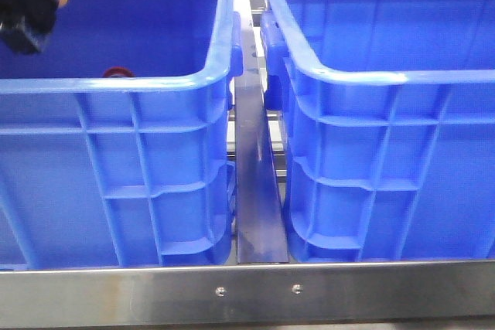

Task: Pick red and yellow buttons and place in box
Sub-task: 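Lower the left gripper into the button bin and grasp a yellow button, then lift the yellow button with the left gripper toward the bin divider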

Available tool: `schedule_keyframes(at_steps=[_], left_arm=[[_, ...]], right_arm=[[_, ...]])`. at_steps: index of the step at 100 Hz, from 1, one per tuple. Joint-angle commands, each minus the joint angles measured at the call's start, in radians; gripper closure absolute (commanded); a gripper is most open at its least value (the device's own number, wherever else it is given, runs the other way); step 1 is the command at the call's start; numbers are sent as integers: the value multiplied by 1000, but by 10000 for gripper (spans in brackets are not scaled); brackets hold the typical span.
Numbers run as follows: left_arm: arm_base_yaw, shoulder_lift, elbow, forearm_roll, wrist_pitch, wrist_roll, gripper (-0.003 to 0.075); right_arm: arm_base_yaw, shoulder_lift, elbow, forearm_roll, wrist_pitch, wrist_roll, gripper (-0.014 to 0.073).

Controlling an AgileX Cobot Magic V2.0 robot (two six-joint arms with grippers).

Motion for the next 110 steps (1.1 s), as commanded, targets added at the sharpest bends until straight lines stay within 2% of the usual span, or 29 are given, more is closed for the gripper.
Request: schedule_keyframes(at_steps=[1,52,110], left_arm=[[-46,-75,-18,-19,-84,19,671],[-397,-103,-18,-96,-82,194,671],[-609,-107,-18,-100,-88,252,671]], right_arm=[[-1,-18,5,-9,-78,-1,663],[-1,-18,5,-9,-78,-1,663],[-1,-18,5,-9,-78,-1,663]])
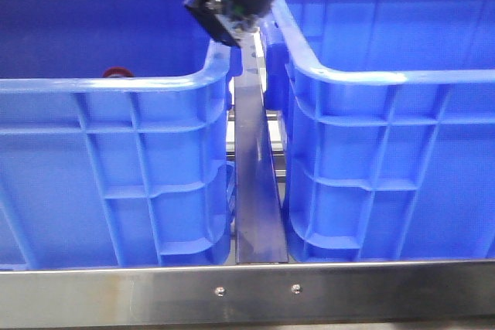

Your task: Pick red and yellow buttons and place in box

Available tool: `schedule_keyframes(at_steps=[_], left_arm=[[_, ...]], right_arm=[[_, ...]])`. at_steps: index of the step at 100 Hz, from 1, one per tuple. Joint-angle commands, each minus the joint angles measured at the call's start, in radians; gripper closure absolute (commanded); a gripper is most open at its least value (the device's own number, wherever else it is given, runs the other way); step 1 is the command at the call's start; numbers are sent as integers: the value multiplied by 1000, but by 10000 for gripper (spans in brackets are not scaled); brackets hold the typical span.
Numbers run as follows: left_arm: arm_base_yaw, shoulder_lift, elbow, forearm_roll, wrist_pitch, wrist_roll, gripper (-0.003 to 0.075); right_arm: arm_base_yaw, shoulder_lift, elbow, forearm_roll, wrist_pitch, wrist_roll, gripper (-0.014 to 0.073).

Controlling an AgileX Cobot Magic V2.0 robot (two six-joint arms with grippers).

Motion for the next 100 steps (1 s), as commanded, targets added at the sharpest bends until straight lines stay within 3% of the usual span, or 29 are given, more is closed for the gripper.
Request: schedule_keyframes(at_steps=[1,100], left_arm=[[-24,-39,-27,-13,-66,9,671],[-29,-49,-27,-13,-66,10,671]], right_arm=[[-1,-18,5,-9,-78,-1,663],[0,-18,-7,11,-100,14,663]])
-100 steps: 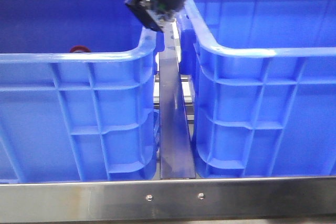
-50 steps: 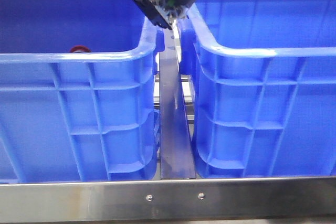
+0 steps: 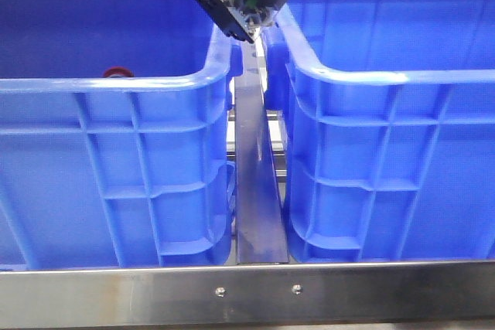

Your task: Pick red and yellow buttons and place in box

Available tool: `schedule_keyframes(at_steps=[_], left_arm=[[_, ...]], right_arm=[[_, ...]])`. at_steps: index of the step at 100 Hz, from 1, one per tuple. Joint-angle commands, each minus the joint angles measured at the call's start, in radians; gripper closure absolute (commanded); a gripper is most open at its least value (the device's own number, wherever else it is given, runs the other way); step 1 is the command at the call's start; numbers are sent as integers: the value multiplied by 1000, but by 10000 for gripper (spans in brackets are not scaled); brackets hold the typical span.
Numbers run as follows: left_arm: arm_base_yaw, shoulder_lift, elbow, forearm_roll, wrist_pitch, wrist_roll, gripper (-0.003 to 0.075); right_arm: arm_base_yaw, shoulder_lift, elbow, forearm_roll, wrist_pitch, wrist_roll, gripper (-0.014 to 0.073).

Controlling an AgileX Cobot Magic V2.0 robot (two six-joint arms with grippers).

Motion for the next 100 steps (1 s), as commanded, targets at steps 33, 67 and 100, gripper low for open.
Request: schedule_keyframes(at_steps=[33,67,100], left_arm=[[-7,-37,-27,-12,-67,3,671],[-7,-37,-27,-12,-67,3,671],[-7,-37,-27,-12,-67,3,671]], right_arm=[[0,71,-228,71,272,38,662],[0,298,-507,84,567,38,656],[0,531,-704,170,737,37,25]])
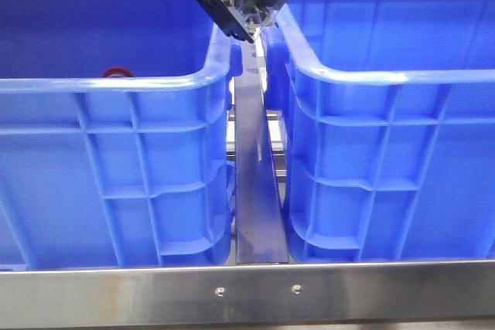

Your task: Pick red and yellow buttons and place in box

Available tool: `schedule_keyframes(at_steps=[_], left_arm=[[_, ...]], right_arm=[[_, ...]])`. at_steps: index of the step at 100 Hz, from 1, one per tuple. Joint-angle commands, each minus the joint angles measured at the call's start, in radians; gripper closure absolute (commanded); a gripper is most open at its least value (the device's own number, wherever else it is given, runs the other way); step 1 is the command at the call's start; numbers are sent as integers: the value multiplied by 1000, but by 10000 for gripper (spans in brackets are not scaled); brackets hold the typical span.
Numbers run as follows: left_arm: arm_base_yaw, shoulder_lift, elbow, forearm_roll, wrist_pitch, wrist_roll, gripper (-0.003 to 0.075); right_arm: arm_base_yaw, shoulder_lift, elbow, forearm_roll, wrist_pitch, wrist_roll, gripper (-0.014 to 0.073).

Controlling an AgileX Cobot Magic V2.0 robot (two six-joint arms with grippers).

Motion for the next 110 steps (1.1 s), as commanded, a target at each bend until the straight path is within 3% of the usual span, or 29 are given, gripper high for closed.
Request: schedule_keyframes(at_steps=[1,8,19,35,64,86,110], left_arm=[[-7,-37,-27,-12,-67,3,671],[-7,-37,-27,-12,-67,3,671],[-7,-37,-27,-12,-67,3,671],[-7,-37,-27,-12,-67,3,671],[-7,-37,-27,-12,-67,3,671],[-7,-37,-27,-12,-67,3,671],[-7,-37,-27,-12,-67,3,671]], right_arm=[[0,70,-75,50,-17,0,-1],[0,113,-100,109,-7,-1,-71],[0,172,-126,251,-12,-62,-40],[0,241,-155,565,-29,-202,1],[0,464,-247,1077,135,-495,3],[44,631,-319,1167,207,-531,3],[203,752,-403,1168,172,-530,3]])
